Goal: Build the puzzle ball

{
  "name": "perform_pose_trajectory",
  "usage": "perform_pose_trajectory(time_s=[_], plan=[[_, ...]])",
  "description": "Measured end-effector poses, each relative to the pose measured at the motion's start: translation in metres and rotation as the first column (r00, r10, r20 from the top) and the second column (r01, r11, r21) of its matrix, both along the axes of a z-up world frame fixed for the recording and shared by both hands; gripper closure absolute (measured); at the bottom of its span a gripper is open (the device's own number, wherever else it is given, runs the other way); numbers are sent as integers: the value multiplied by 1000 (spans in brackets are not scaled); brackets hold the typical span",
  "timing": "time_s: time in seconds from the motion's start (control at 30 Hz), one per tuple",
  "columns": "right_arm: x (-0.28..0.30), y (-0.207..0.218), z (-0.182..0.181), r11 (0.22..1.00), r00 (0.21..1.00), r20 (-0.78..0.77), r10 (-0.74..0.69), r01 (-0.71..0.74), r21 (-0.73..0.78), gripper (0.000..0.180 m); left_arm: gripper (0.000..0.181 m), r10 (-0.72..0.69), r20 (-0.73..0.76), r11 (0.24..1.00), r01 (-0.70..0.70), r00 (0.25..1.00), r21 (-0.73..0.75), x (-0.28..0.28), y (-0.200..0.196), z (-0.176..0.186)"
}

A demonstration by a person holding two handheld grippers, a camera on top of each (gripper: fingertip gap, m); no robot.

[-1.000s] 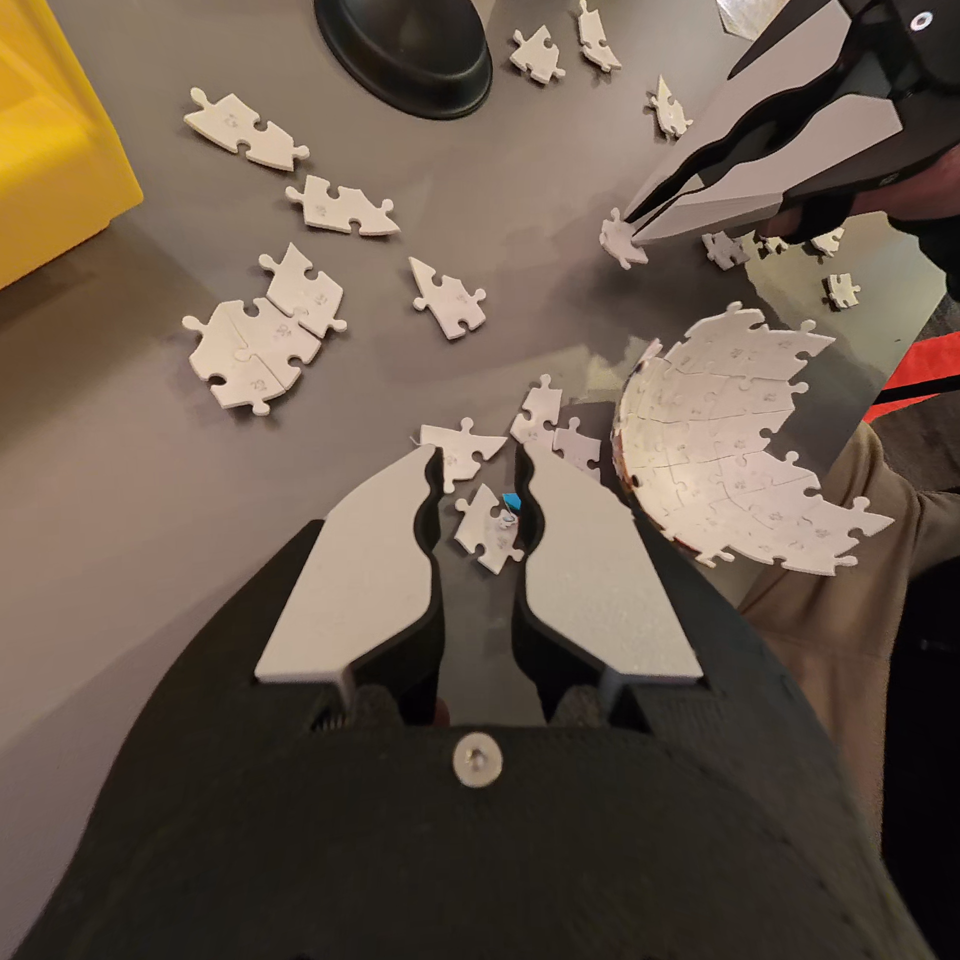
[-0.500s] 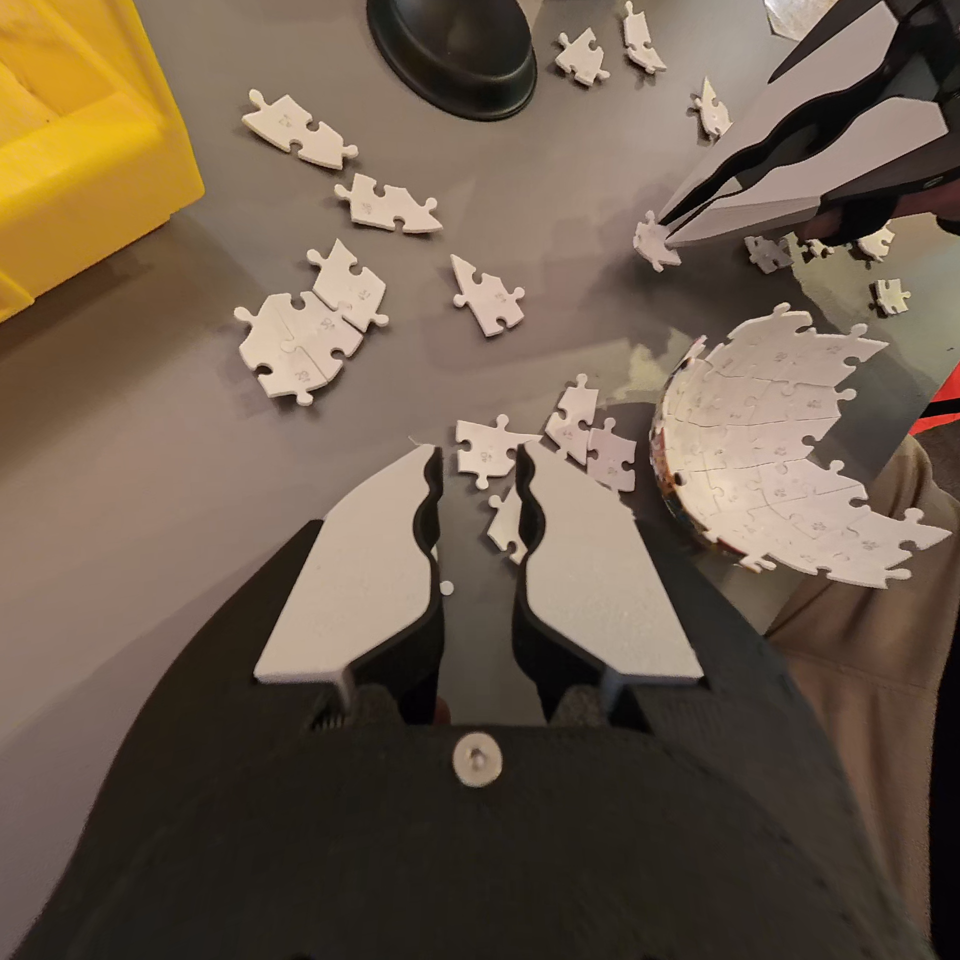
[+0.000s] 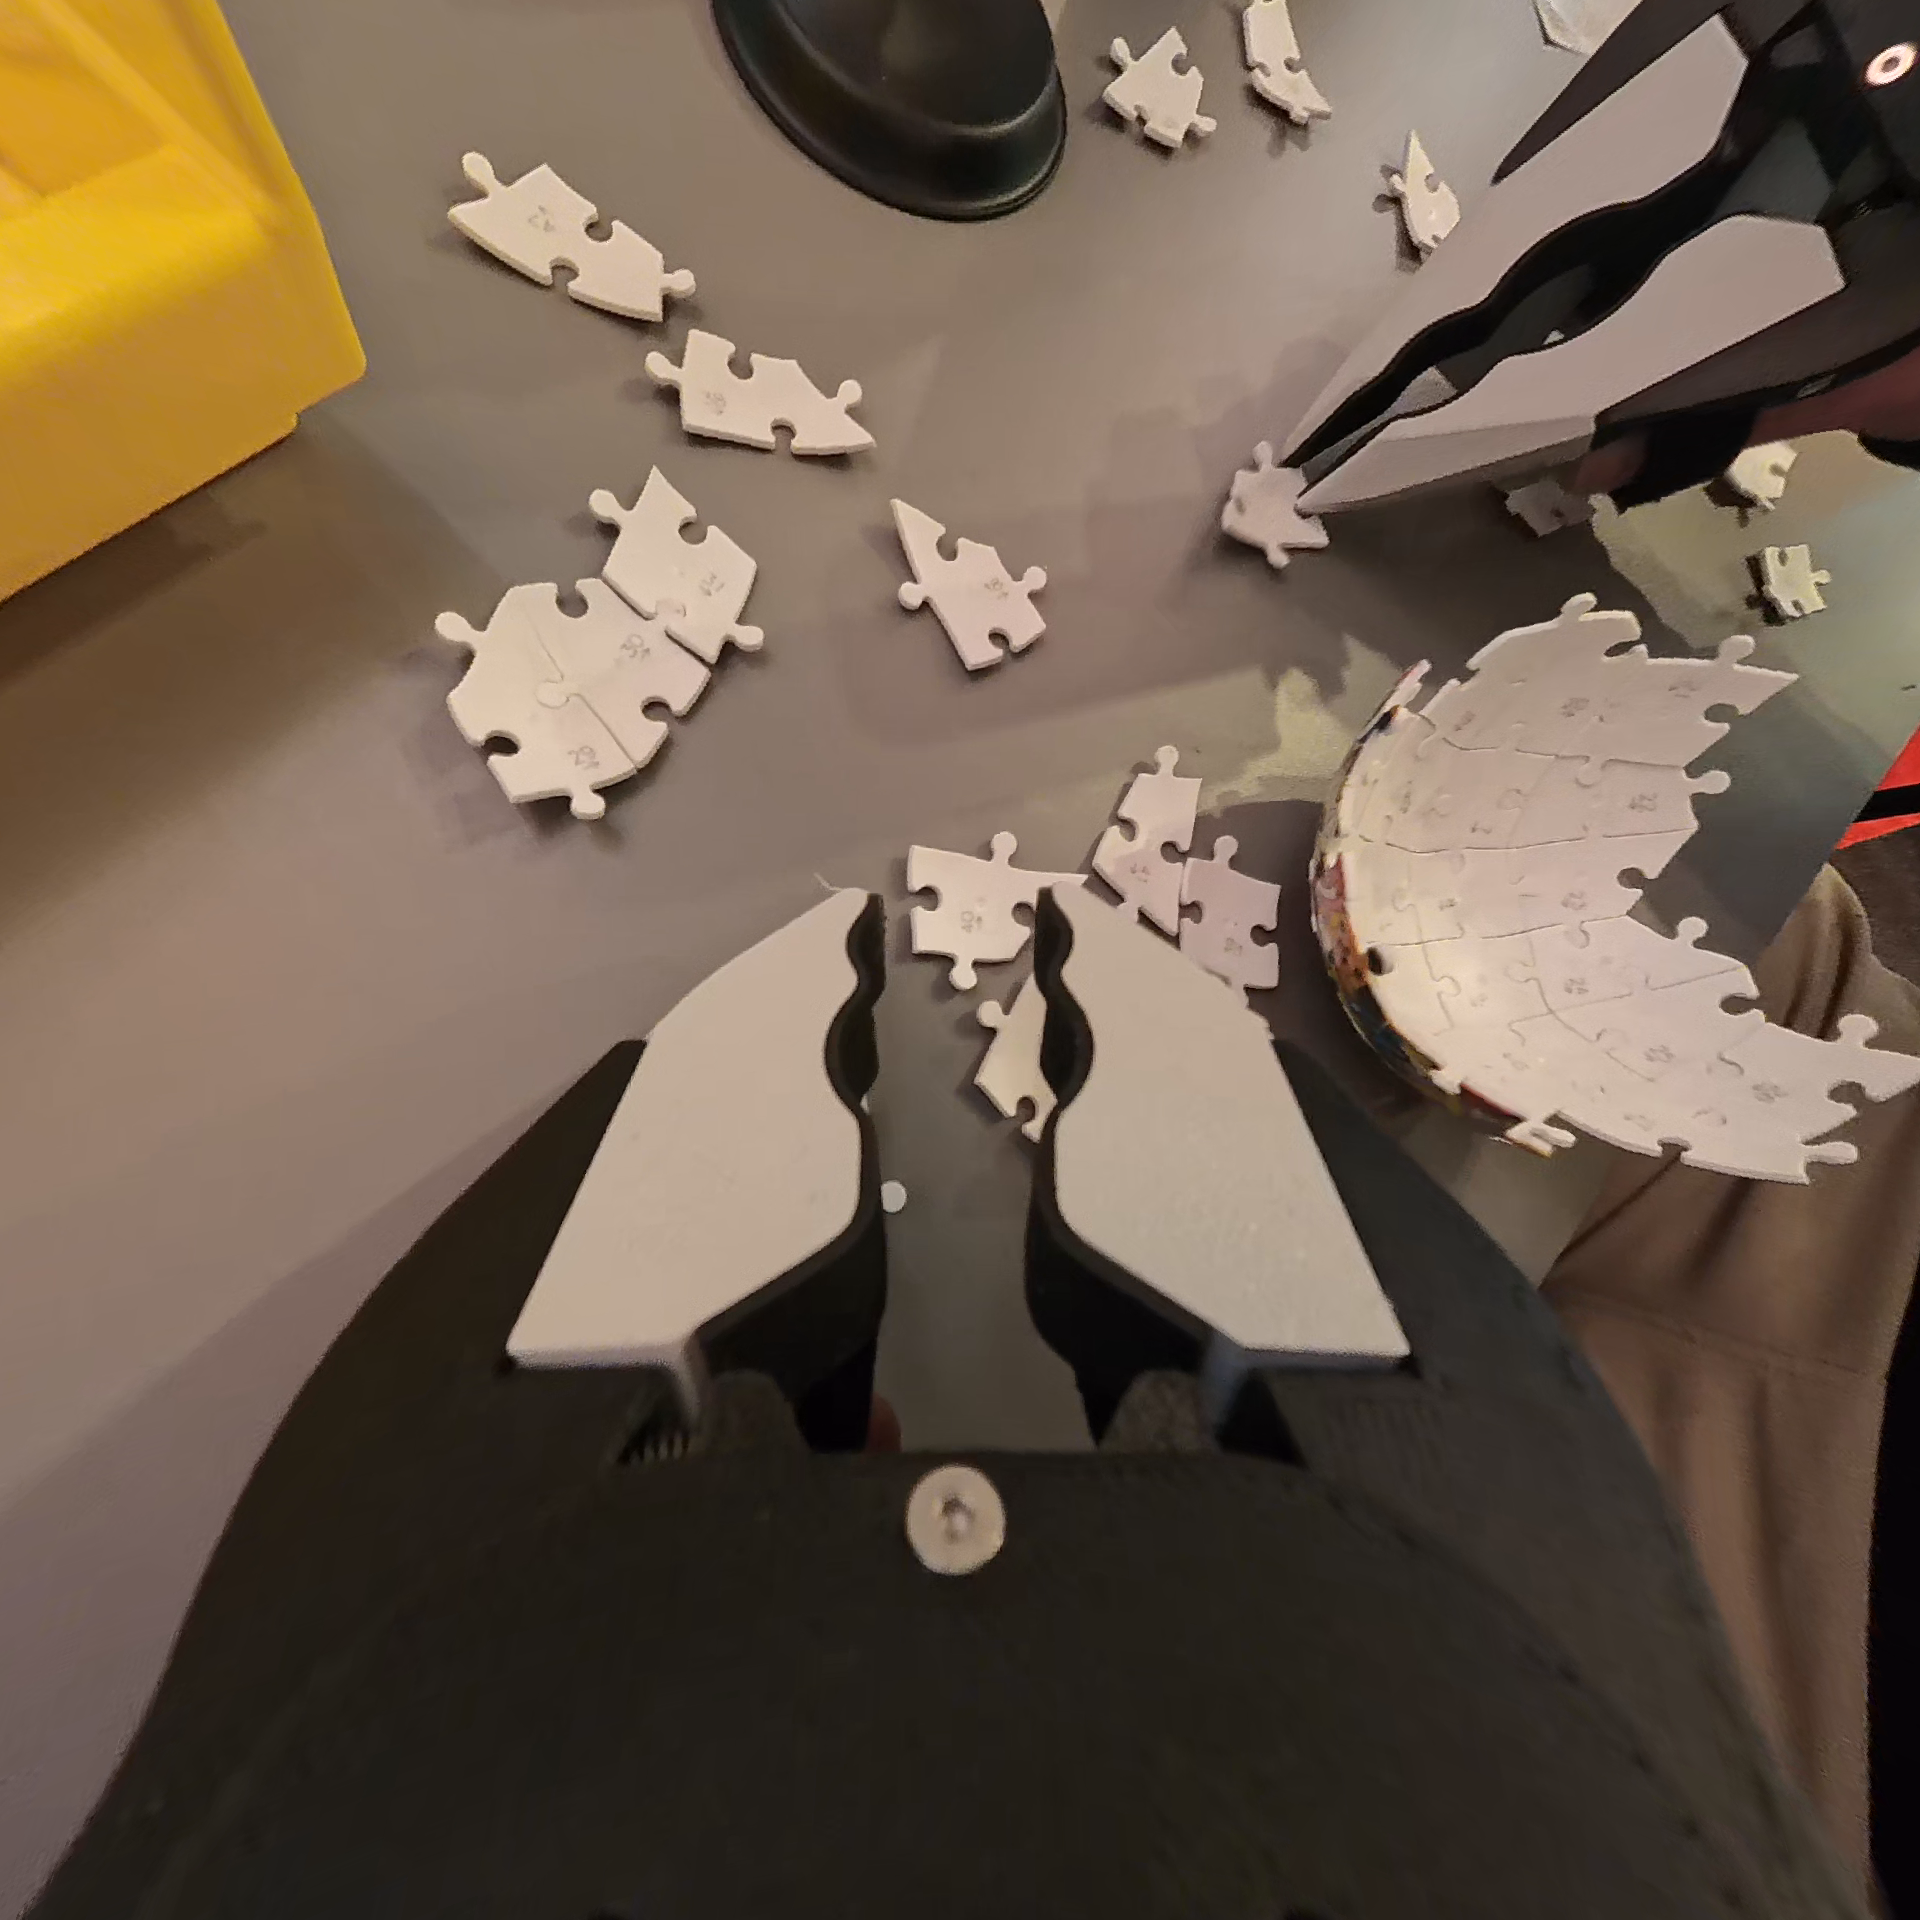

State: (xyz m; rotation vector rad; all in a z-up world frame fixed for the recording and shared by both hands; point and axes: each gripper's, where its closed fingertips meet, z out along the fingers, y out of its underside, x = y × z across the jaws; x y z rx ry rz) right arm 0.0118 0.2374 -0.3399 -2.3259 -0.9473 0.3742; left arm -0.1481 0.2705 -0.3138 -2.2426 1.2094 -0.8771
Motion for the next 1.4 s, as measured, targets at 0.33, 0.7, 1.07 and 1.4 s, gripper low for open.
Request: perform_pose_trajectory(time_s=[0.33,0.7,1.07,1.4], plan=[[-38,29,28,997,998,-8,56,-55,55,156,155,-10,1,997,10,1000,75,18,12,-2],[-80,51,-1,980,979,53,198,-198,-8,174,162,-114,-136,970,139,984,198,57,23,-16],[-76,47,5,976,976,27,218,-218,10,176,163,-89,-95,981,104,991,161,53,27,-14],[-64,33,81,888,924,179,338,-376,263,176,149,-53,393,981,121,918,-151,73,7,45]])
